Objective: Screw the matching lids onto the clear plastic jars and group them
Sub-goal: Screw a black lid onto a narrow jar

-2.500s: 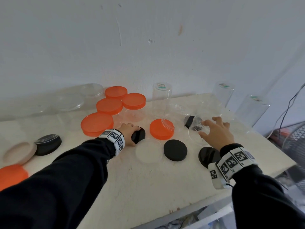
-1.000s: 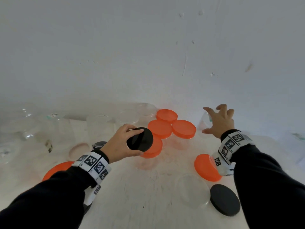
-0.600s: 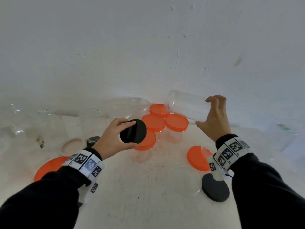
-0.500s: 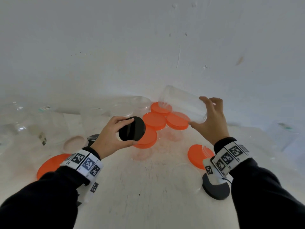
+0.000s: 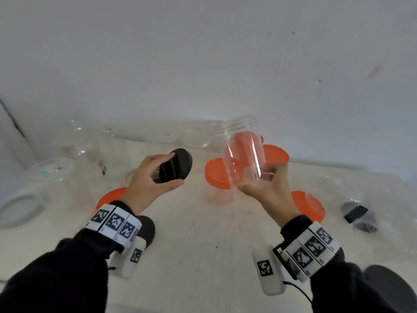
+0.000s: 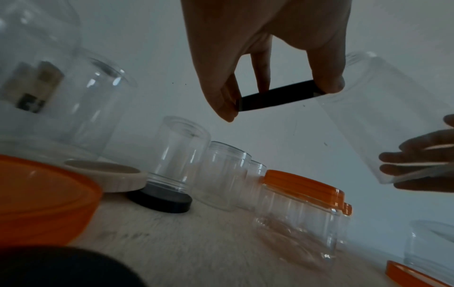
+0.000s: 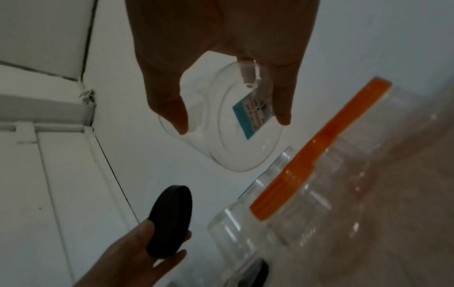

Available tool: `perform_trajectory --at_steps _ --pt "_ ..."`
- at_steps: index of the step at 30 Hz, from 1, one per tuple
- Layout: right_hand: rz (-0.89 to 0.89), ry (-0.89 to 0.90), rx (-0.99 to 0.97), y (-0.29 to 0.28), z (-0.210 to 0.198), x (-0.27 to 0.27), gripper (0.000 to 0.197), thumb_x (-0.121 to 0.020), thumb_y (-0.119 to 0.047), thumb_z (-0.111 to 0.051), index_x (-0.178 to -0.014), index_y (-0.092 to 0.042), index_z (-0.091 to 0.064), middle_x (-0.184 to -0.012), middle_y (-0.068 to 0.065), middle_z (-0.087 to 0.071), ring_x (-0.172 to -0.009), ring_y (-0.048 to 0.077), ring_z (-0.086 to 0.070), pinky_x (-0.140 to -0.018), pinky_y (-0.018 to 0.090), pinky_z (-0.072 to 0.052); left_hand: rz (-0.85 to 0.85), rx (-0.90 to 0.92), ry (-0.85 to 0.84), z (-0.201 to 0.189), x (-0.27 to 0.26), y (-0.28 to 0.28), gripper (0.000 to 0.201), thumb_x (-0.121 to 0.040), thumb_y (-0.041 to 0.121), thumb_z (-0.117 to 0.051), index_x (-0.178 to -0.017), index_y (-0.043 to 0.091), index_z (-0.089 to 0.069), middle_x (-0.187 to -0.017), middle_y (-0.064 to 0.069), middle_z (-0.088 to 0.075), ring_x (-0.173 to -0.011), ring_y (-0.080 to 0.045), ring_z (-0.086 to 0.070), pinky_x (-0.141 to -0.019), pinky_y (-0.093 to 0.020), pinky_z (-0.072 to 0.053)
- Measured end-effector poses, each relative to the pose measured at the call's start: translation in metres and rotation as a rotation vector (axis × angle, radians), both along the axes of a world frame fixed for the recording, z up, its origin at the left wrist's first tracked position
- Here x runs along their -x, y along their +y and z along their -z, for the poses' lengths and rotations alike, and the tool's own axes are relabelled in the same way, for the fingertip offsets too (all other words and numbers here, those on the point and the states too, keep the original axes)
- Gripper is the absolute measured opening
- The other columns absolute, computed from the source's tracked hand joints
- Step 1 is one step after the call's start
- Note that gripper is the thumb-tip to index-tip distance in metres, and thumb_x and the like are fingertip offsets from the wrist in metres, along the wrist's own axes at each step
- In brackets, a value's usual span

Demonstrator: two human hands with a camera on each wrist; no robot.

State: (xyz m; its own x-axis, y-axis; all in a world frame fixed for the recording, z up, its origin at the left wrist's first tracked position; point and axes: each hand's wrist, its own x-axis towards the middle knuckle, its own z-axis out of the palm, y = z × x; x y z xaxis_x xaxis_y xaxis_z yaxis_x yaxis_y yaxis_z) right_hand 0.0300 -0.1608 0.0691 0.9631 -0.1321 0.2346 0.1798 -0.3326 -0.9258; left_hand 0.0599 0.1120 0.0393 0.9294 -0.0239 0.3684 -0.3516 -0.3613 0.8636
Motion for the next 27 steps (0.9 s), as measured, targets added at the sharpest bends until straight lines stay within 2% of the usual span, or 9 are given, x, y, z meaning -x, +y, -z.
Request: perform_trajectory --at_steps 4,9,11,13,15,17,19,23,27 --pt "-0.128 0.051 -0.017 0.016 0.013 0.006 0.076 -0.06 -0.016 -0.087 -0.114 -0.021 -0.034 -0.107 -0.006 -0.044 -0.097 0.005 -0.047 -0.074 0.017 -0.041 -0.043 0.03 0.023 0.0 0.017 0.012 0.071 -0.051 0.056 -0.07 -0.118 0.04 -0.053 -0.118 0.013 -0.05 -0.104 0.014 -0.049 -0.077 -0.003 -0.042" --pt "-0.211 0.087 0.072 0.032 0.036 0.008 0.08 -0.056 -0.027 -0.089 -0.119 -0.018 -0.041 -0.114 0.0 -0.049 -0.105 0.014 -0.05 -0.089 0.032 -0.047 -0.1 0.056 0.031 0.0 0.034 0.022 0.068 -0.056 0.046 -0.075 -0.119 0.035 -0.053 -0.119 0.009 -0.052 -0.111 0.002 -0.05 -0.084 -0.013 -0.045" --pt "-0.242 0.101 0.113 0.038 0.045 0.009 0.076 -0.059 -0.031 -0.086 -0.121 -0.017 -0.043 -0.115 -0.004 -0.051 -0.107 0.012 -0.051 -0.087 0.024 -0.044 -0.122 0.083 0.031 0.0 0.04 0.025 0.061 -0.06 0.038 -0.075 -0.117 0.034 -0.053 -0.121 0.005 -0.054 -0.114 -0.005 -0.051 -0.088 -0.021 -0.048" --pt "-0.263 0.113 0.145 0.041 0.05 0.009 0.072 -0.063 -0.031 -0.084 -0.121 -0.016 -0.044 -0.114 -0.006 -0.052 -0.106 0.011 -0.05 -0.084 0.018 -0.04 -0.133 0.104 0.034 0.0 0.045 0.026 0.06 -0.059 0.039 -0.076 -0.115 0.034 -0.054 -0.122 0.004 -0.054 -0.115 -0.007 -0.052 -0.085 -0.019 -0.048" --pt "-0.278 0.138 0.164 0.044 0.056 0.009 0.072 -0.063 -0.029 -0.084 -0.121 -0.015 -0.044 -0.114 -0.007 -0.052 -0.105 0.01 -0.05 -0.083 0.019 -0.041 -0.137 0.128 0.035 0.001 0.05 0.027 0.059 -0.06 0.038 -0.078 -0.114 0.033 -0.054 -0.123 0.003 -0.055 -0.115 -0.008 -0.052 -0.08 -0.013 -0.049" --pt "-0.296 0.163 0.195 0.045 0.062 0.007 0.074 -0.063 -0.027 -0.084 -0.122 -0.013 -0.043 -0.114 -0.006 -0.052 -0.105 0.011 -0.051 -0.085 0.022 -0.043 -0.139 0.14 0.039 0.001 0.053 0.027 0.057 -0.065 0.028 -0.079 -0.116 0.029 -0.055 -0.123 0.002 -0.055 -0.117 -0.011 -0.052 -0.079 -0.01 -0.048" --pt "-0.321 0.193 0.223 0.046 0.068 0.005 0.074 -0.062 -0.025 -0.085 -0.121 -0.013 -0.043 -0.115 -0.004 -0.052 -0.105 0.013 -0.052 -0.087 0.024 -0.045 -0.127 0.139 0.046 0.001 0.056 0.026 0.059 -0.061 0.034 -0.077 -0.116 0.03 -0.055 -0.123 0.003 -0.055 -0.116 -0.009 -0.051 -0.08 -0.011 -0.048" --pt "-0.38 0.245 0.25 0.047 0.073 0.001 0.071 -0.06 -0.023 -0.087 -0.114 -0.017 -0.041 -0.118 0.0 -0.047 -0.108 0.015 -0.05 -0.087 0.026 -0.046 -0.094 0.096 0.049 -0.001 0.059 0.023 0.064 -0.057 0.049 -0.071 -0.117 0.034 -0.054 -0.123 0.008 -0.055 -0.118 -0.005 -0.049 -0.091 -0.027 -0.049" --pt "-0.436 0.289 0.26 0.048 0.076 -0.001 0.075 -0.061 -0.021 -0.086 -0.118 -0.017 -0.038 -0.123 0.001 -0.044 -0.112 0.014 -0.048 -0.085 0.02 -0.043 -0.036 0.066 0.037 -0.006 0.058 0.014 0.061 -0.058 0.049 -0.07 -0.115 0.037 -0.052 -0.123 0.011 -0.053 -0.117 0.0 -0.047 -0.094 -0.022 -0.045"
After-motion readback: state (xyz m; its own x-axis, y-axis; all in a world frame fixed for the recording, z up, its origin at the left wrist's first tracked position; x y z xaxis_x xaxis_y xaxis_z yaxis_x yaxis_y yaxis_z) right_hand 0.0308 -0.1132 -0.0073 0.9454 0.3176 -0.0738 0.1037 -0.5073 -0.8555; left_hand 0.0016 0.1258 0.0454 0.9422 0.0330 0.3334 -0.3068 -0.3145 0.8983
